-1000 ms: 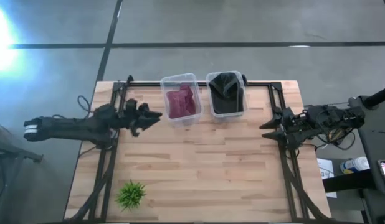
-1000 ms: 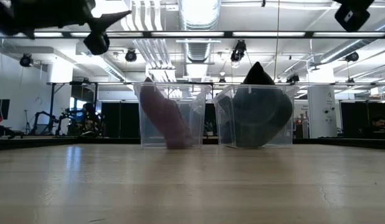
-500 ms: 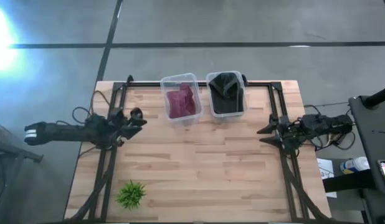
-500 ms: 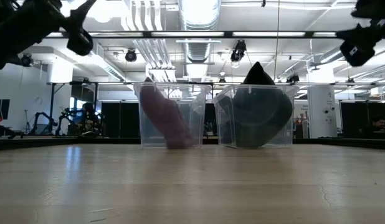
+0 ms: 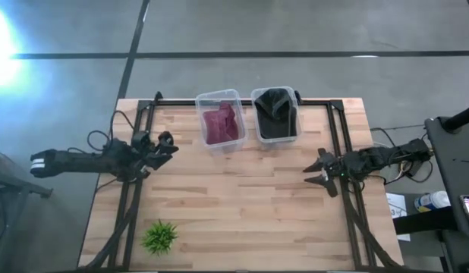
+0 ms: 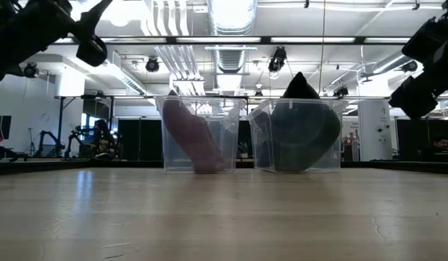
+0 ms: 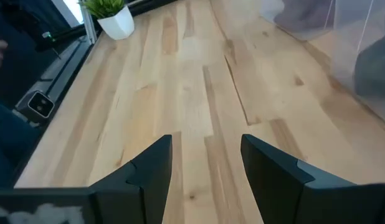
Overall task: Pick & Place hat
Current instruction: Return to Home Position
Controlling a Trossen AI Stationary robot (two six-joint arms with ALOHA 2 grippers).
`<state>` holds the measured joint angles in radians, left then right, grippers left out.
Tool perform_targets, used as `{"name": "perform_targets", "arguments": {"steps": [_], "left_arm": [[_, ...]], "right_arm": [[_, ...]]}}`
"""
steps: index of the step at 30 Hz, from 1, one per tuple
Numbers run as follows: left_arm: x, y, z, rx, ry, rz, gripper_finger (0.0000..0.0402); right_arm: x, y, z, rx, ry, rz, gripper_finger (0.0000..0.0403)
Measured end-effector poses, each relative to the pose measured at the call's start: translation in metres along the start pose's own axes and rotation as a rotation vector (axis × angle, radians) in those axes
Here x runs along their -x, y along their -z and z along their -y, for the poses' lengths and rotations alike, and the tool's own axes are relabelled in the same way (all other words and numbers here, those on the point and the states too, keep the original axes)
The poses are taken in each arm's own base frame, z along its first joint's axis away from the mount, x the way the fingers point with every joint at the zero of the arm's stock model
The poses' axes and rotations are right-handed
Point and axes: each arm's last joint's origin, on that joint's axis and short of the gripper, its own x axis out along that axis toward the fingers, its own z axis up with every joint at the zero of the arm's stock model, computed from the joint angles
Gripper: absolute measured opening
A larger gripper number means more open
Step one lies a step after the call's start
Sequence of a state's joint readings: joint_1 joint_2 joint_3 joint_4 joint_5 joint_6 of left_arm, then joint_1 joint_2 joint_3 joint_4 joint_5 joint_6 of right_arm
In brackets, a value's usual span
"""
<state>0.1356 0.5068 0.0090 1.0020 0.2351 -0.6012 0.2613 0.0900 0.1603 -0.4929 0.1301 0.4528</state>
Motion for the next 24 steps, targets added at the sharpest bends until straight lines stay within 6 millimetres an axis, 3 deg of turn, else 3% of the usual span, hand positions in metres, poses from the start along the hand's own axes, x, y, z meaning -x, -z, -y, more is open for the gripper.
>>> {"name": "perform_targets", "arguments": {"steps": [5,10,13,20,24], "left_arm": [[0.005,0.002,0.004,-0.002,0.058,-0.077,0.0169],[0.018,0.008,0.005,-0.369,0.071,-0.18,0.0169],[0.025,0.011,0.004,-0.489,0.048,-0.228,0.0169],[0.037,0.027,-0.007,-0.394,-0.125,-0.4,0.0169],[0.038,0.028,-0.009,-0.393,-0.19,-0.409,0.0169]], "right_arm": [[0.0,-0.004,-0.002,0.002,0.006,-0.012,0.0187],[0.0,-0.004,-0.002,0.003,0.009,-0.016,0.0187],[0.0,-0.004,-0.002,0.003,0.011,-0.02,0.0187],[-0.001,-0.004,-0.002,0.003,0.011,-0.022,0.0187],[-0.001,-0.004,-0.002,0.003,0.012,-0.023,0.0187]]}}
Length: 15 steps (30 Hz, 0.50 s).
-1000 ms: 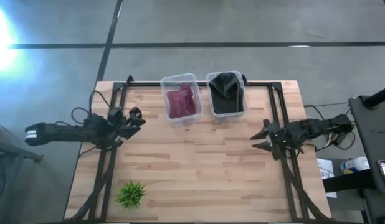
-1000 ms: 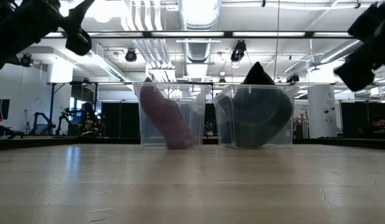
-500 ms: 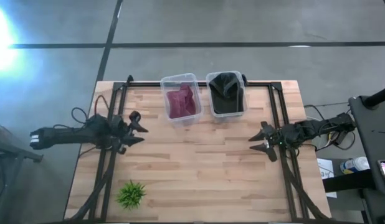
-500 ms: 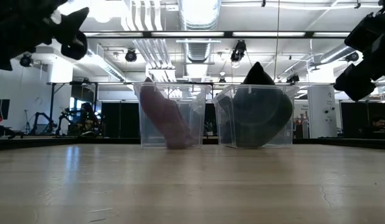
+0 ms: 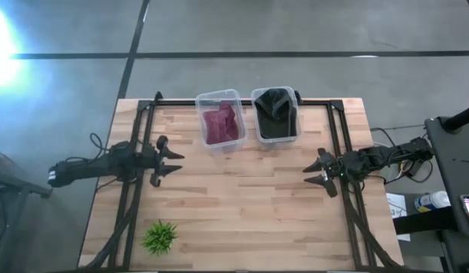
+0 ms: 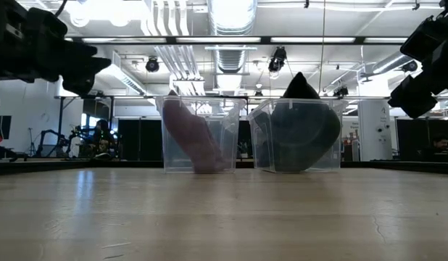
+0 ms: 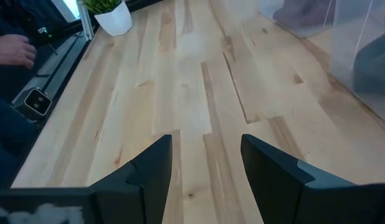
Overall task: Pick & Place hat
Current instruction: Return to Home Position
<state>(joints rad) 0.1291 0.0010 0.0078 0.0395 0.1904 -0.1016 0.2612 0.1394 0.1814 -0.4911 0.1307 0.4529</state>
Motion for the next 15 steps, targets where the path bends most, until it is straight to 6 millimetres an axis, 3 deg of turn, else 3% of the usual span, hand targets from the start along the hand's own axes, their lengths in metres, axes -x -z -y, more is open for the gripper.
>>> {"name": "perform_targets", "arguments": {"steps": [15], "left_arm": [[-0.001,0.0017,-0.0023,0.013,-0.068,-0.013,0.0169]], "right_arm": [[0.0,0.0,0.0,0.0,0.0,0.0,0.0187]]}}
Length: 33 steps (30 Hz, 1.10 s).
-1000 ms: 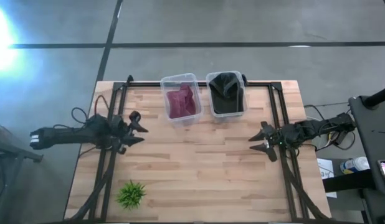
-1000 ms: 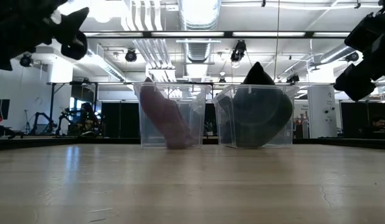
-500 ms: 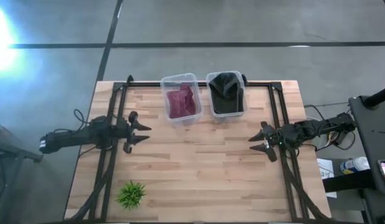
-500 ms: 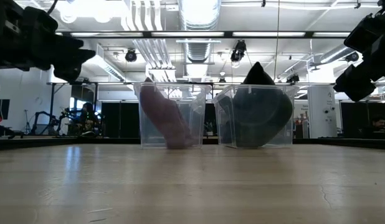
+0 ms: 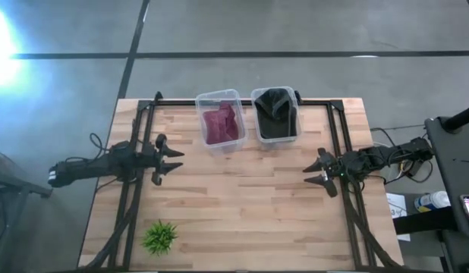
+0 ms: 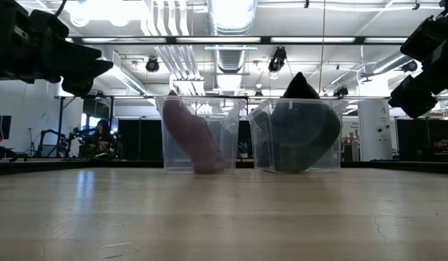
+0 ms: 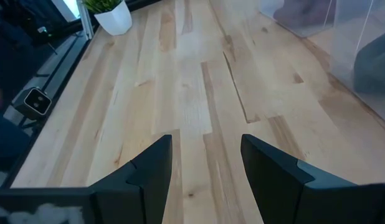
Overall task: Pick & Place hat
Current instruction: Return to Home Position
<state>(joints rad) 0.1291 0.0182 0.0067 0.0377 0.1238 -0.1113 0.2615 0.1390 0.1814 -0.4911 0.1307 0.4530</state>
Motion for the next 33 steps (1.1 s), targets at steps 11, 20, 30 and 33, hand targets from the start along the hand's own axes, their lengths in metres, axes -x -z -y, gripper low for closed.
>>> {"name": "perform_targets", "arguments": {"steps": [11,20,30,33], "left_arm": [[0.0,0.0,0.0,0.001,0.001,0.0,0.0169],[0.0,0.0,0.0,0.001,0.002,0.0,0.0169],[0.0,0.0,0.0,0.001,0.002,0.0,0.0169],[0.0,0.001,0.0,0.002,0.001,-0.005,0.0169]], "right_arm": [[0.0,0.0,0.0,0.0,0.0,0.0,0.0187],[0.0,0.0,0.0,0.0,0.0,0.0,0.0187],[0.017,-0.022,-0.008,0.159,-0.126,0.324,0.0187],[0.019,-0.03,-0.012,0.285,-0.158,0.423,0.0187]]}}
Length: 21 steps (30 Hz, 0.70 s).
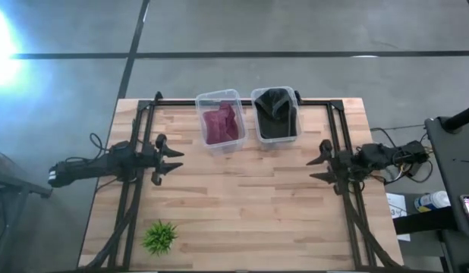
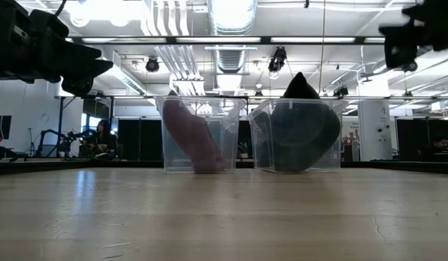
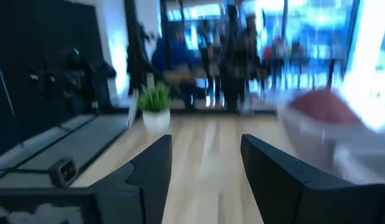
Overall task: Pick & Place hat
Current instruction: Return to Home Position
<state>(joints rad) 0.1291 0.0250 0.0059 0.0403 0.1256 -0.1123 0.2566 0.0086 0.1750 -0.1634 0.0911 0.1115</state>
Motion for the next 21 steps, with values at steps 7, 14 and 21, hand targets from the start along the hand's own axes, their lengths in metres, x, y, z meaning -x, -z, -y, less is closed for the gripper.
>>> {"name": "perform_targets", "arguments": {"steps": [7,14,21], "left_arm": [[0.0,0.001,0.0,0.001,-0.002,-0.011,0.0169],[0.0,0.001,0.0,0.001,-0.002,-0.012,0.0169],[0.0,0.001,0.0,0.002,-0.003,-0.013,0.0169]], "right_arm": [[-0.004,-0.001,0.004,0.184,0.017,0.184,0.0187],[-0.01,0.019,0.015,0.078,0.071,0.212,0.0187],[-0.01,0.02,0.021,0.158,0.03,0.184,0.0187]]}}
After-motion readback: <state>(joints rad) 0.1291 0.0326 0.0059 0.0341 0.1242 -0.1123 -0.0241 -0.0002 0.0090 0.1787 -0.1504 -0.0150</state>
